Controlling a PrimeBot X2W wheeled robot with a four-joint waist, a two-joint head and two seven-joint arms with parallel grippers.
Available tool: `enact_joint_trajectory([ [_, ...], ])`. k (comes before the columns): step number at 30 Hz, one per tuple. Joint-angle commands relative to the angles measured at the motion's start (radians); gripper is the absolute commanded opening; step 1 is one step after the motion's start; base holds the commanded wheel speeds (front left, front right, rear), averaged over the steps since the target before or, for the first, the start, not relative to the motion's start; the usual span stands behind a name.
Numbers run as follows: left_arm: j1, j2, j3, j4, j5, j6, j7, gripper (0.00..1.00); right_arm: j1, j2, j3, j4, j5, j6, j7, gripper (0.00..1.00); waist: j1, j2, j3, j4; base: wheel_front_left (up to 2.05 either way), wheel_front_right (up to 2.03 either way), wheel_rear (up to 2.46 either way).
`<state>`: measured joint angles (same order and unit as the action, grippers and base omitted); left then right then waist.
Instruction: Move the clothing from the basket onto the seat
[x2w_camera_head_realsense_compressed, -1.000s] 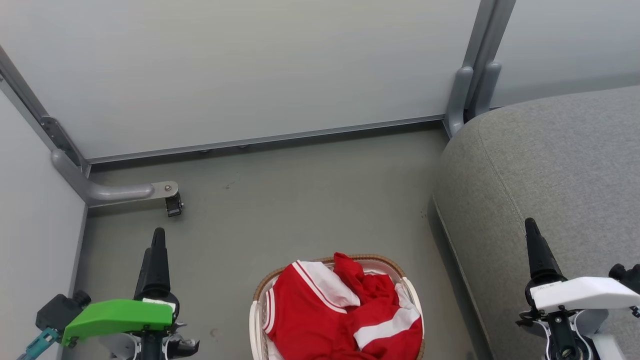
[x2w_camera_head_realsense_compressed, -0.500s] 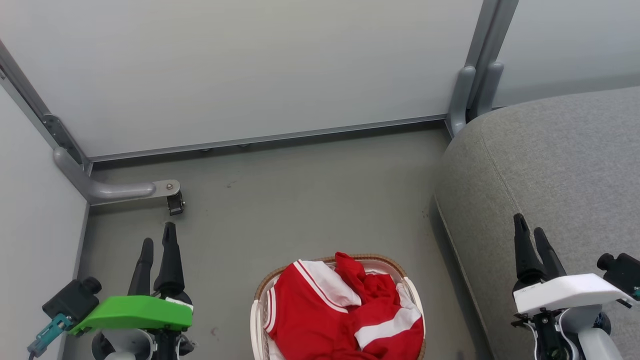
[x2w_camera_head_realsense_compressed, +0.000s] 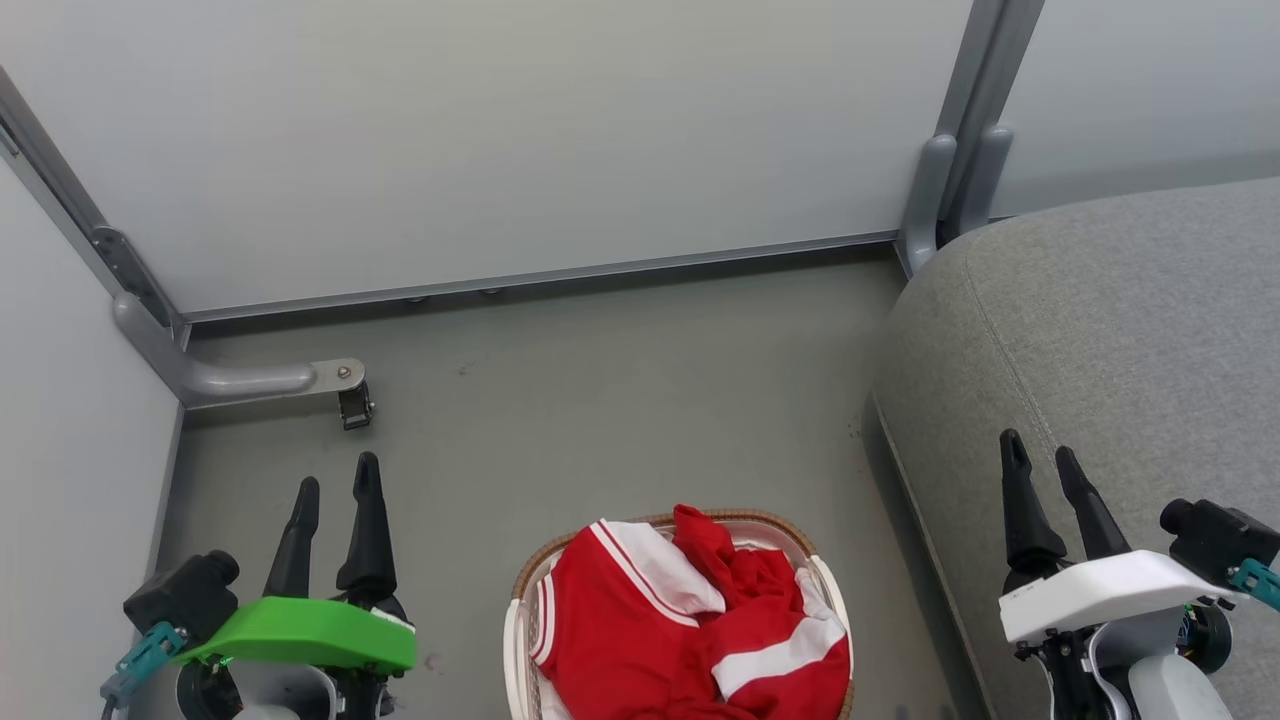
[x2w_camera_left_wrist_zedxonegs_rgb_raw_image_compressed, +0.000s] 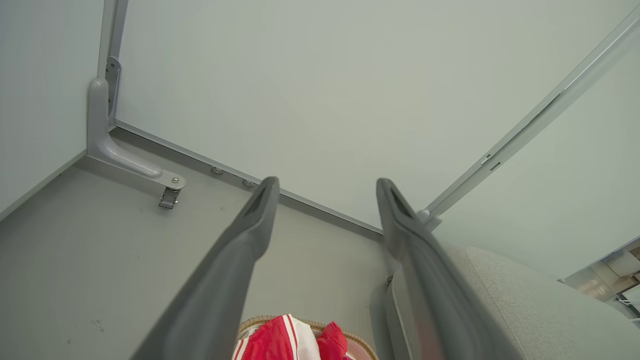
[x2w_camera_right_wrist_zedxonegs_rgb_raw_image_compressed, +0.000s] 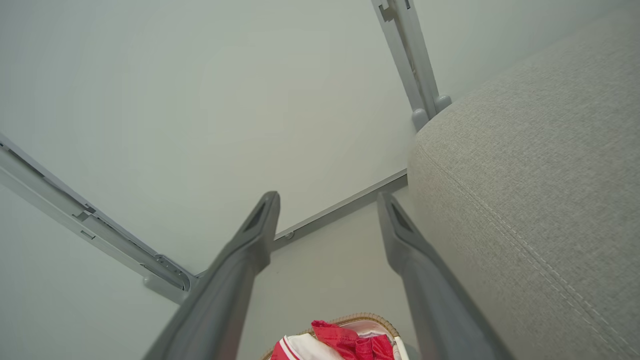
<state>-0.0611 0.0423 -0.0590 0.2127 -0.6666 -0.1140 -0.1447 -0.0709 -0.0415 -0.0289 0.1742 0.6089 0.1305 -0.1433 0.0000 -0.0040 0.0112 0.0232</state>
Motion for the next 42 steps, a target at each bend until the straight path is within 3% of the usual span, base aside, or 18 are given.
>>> enact_joint_trajectory([
  [1,0.004,0.007,-0.002,-0.004,0.031,0.003,-0.011,1.0,0.003,-0.007,0.003,-0.007,-0.037,0.0,-0.012,1.0,0.0,0.0023,-0.001,0.001,0.0,0.0,0.0],
  [42,0.009,0.01,-0.044,0.062,0.337,0.006,-0.099,1.0,-0.018,-0.01,0.026,0.049,-0.402,0.0,-0.1,1.0,0.0,0.0036,0.002,0.024,0.0,0.0,0.0],
])
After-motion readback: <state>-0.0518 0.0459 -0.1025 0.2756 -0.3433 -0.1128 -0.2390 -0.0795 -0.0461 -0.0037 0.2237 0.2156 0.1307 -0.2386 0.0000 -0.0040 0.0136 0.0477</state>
